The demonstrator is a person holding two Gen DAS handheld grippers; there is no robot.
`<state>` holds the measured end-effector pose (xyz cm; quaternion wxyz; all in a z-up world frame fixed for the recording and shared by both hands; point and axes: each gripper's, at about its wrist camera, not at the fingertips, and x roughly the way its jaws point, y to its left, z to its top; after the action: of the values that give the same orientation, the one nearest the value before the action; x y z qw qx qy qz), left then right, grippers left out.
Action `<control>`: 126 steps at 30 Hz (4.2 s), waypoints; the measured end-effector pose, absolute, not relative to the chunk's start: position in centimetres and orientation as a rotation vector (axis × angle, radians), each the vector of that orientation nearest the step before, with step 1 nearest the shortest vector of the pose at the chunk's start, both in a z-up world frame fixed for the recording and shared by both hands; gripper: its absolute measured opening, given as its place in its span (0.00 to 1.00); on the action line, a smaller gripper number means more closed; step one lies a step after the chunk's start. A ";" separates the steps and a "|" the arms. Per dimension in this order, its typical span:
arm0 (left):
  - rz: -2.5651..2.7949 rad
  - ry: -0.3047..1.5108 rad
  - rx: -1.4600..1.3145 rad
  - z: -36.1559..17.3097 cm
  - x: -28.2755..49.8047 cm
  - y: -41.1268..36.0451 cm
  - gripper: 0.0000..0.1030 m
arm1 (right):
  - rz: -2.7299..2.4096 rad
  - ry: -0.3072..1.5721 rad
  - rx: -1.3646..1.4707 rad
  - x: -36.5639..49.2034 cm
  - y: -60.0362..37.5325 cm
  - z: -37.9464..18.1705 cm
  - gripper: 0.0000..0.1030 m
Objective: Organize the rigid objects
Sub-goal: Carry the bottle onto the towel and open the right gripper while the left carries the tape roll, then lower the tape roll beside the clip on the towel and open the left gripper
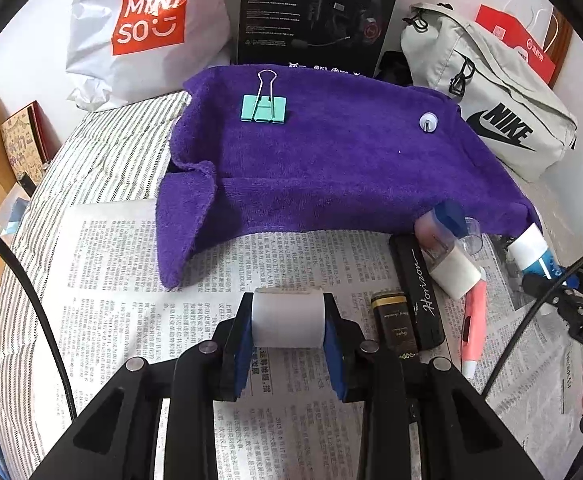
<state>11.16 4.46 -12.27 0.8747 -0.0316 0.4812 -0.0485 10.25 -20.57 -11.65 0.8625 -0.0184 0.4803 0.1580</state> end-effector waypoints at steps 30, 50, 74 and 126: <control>-0.163 0.903 -0.047 -6.5 11.8 4.4 0.29 | 0.332 0.904 -0.009 12.8 -21.4 -7.4 0.35; -0.193 0.930 -0.055 -5.0 17.0 4.8 0.29 | 0.300 0.934 -0.001 17.2 -21.0 -6.9 0.35; -0.181 0.976 -0.081 -7.5 20.7 6.4 0.29 | 0.269 1.010 -0.026 23.5 -20.1 -11.9 0.35; -0.113 1.008 0.066 -12.3 27.1 3.9 0.29 | 0.303 0.979 -0.048 20.1 -19.6 -9.1 0.56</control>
<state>27.13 3.86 -12.32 0.8735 0.0315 0.4828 -0.0540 20.14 -19.56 -9.13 0.8713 -0.0231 0.4683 0.1452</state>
